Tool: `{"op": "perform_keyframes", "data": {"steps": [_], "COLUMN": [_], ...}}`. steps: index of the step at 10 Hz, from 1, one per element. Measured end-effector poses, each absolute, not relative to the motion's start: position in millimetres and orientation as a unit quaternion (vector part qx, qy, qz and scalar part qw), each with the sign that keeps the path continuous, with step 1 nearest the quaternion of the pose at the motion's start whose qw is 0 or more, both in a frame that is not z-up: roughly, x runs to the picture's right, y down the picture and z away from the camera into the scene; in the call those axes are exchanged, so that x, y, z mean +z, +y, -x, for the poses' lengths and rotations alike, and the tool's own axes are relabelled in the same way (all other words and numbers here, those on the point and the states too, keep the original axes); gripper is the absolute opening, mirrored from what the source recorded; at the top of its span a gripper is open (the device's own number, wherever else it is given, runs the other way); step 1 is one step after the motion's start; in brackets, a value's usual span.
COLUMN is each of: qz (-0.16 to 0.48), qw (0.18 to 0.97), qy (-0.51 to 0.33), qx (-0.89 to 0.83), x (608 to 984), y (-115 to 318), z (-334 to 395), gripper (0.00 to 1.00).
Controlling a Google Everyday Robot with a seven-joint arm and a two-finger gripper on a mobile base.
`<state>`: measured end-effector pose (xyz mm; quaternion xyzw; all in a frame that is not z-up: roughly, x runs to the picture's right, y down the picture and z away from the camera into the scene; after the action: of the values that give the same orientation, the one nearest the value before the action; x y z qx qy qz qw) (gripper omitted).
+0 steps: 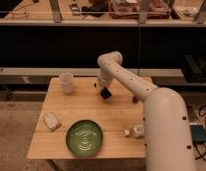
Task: Place the eraser in the ceramic cup
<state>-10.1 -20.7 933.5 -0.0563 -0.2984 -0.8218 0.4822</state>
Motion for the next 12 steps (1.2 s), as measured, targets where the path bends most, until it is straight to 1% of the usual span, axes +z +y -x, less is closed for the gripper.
{"op": "perform_keyframes", "data": {"steps": [3, 8, 9, 10, 12], "qz": [0.039, 0.036, 0.030, 0.009, -0.026], "qw": [0.468, 0.468, 0.466, 0.459, 0.444], "qy": [-0.317, -0.315, -0.313, -0.307, -0.308], "qx": [-0.824, -0.825, -0.827, -0.834, -0.841], "x": [943, 943, 939, 926, 902], "y": [-40, -45, -53, -81, -119], "z": [55, 56, 58, 64, 77], "gripper": [0.00, 0.00, 0.00, 0.00, 0.00]}}
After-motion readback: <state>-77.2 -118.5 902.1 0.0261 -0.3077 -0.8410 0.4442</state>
